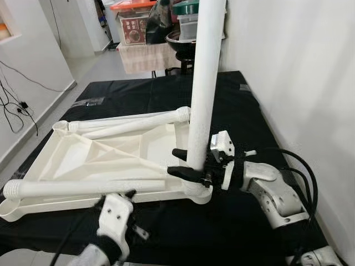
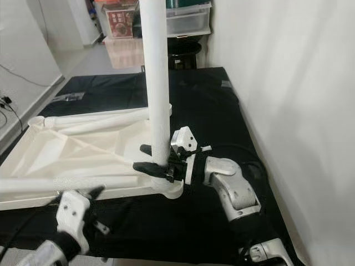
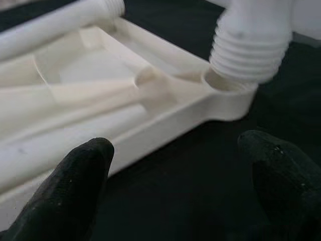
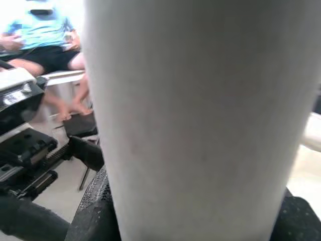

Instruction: Building children table

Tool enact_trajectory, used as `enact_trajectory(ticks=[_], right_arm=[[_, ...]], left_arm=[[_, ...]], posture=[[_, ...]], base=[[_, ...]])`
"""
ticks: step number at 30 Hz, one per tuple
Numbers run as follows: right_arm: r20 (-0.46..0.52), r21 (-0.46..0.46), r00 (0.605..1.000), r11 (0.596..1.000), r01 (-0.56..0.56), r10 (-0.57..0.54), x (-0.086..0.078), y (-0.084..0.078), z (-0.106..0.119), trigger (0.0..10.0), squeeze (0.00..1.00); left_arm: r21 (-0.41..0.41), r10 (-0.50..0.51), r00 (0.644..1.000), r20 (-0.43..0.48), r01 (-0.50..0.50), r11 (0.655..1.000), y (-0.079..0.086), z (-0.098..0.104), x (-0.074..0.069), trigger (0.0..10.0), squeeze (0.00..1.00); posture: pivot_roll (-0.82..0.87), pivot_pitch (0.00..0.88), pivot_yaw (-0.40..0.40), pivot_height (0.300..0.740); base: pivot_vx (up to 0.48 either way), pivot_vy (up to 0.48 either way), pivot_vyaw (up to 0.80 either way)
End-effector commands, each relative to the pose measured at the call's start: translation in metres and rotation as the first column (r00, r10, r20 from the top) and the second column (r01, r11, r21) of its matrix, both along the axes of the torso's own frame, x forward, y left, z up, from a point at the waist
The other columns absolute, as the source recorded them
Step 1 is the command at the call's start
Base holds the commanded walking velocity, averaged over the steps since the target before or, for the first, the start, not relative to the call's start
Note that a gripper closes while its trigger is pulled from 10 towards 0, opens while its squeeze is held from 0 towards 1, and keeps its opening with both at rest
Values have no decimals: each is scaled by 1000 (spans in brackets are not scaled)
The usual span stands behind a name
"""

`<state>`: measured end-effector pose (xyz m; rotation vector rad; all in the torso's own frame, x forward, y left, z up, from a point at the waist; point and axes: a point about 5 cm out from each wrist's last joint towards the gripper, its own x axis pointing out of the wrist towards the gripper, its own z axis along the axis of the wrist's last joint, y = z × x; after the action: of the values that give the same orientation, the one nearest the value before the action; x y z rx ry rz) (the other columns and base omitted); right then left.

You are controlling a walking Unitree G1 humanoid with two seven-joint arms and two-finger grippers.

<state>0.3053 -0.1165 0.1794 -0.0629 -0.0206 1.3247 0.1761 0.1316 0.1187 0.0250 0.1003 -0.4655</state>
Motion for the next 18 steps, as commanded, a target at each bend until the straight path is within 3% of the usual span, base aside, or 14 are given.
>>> enact_trajectory(ticks=[1, 7, 11, 18], right_arm=[[23, 17, 999, 1000, -24, 24, 4, 1, 9, 10000, 0], [26, 46, 998, 997, -54, 53, 16, -11, 20, 10000, 0], [0, -35, 983, 983, -181, 181, 14, -26, 21, 10000, 0], [-18, -70, 973, 970, -233, 232, 12, -28, 21, 10000, 0]], left_arm=[[21, -7, 1000, 9, 7, 1000, 2, 4, -2, 10000, 0], [9, -53, 999, -1, 53, 999, -4, 9, -8, 10000, 0], [30, -64, 998, 26, 64, 998, -3, 18, -15, 10000, 0], [47, -58, 997, 41, 56, 997, 1, 22, -16, 10000, 0]], posture=[[-35, 45, 49, 740], [-19, 83, 43, 740], [-3, 141, 44, 740], [6, 166, 48, 740]], base=[[0, 0, 0], [0, 0, 0], [0, 0, 0], [0, 0, 0]])
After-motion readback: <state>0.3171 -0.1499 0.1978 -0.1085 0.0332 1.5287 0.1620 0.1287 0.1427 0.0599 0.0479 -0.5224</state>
